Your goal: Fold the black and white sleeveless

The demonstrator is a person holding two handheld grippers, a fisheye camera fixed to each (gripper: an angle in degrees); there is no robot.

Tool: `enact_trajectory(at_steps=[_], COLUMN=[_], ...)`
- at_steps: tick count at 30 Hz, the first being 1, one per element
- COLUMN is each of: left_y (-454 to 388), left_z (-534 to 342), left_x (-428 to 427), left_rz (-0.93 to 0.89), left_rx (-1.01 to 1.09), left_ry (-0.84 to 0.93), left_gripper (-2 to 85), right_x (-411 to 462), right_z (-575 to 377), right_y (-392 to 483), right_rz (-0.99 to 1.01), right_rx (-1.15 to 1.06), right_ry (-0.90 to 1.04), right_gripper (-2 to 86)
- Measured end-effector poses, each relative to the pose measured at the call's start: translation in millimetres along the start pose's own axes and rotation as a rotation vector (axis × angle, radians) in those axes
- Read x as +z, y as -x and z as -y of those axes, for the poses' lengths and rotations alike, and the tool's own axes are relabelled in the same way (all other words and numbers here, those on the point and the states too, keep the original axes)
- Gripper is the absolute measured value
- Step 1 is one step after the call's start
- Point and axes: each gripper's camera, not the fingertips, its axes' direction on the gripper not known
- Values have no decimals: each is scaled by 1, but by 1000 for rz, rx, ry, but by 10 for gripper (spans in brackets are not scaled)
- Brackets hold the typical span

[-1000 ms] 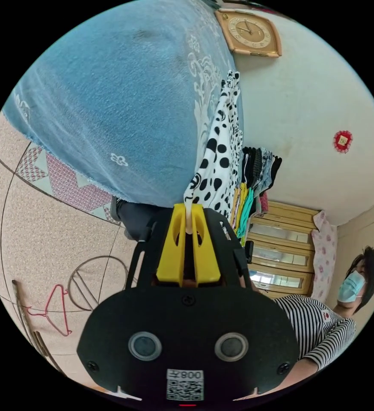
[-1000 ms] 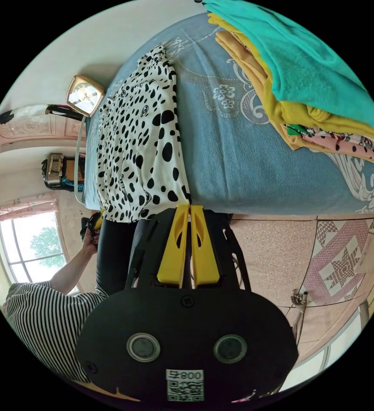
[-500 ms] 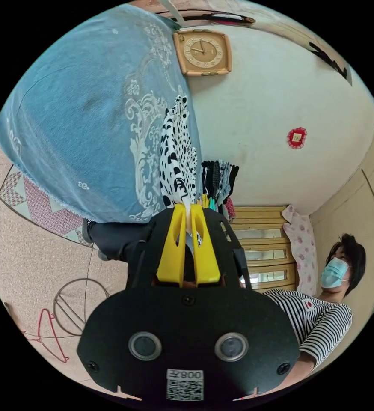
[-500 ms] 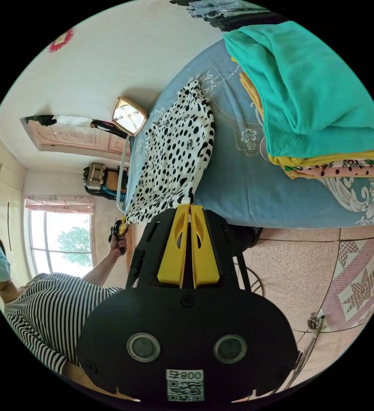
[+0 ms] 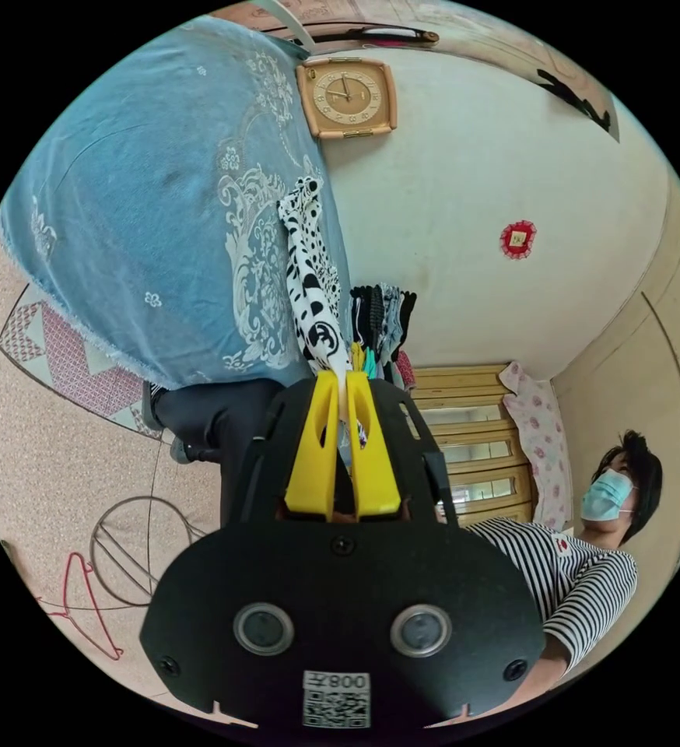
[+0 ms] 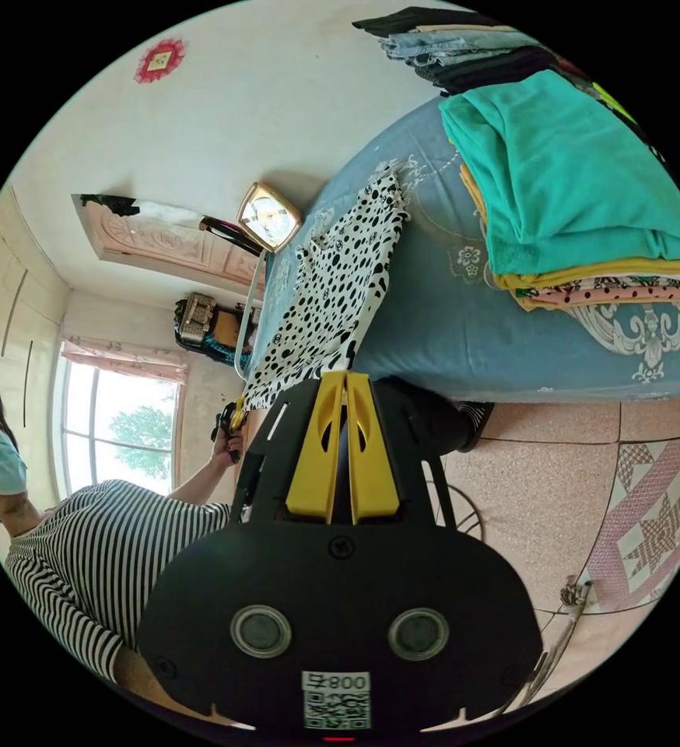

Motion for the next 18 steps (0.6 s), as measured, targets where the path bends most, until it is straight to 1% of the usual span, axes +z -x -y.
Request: enact_trajectory(at_steps=[9,18], left_y=[-8,-13], left_z=[-54,-90], left_x=[-13,-14], left_rz=[-7,-18], left_rx=[-2,-10], left_ry=[10,10], left_gripper=[22,21], right_x=[-21,-31], right_z=[-50,-73], right_y=[-2,-12], right_rz=[14,25], right_rx=[-3,10], right_ry=[7,15], right_gripper=[91,113])
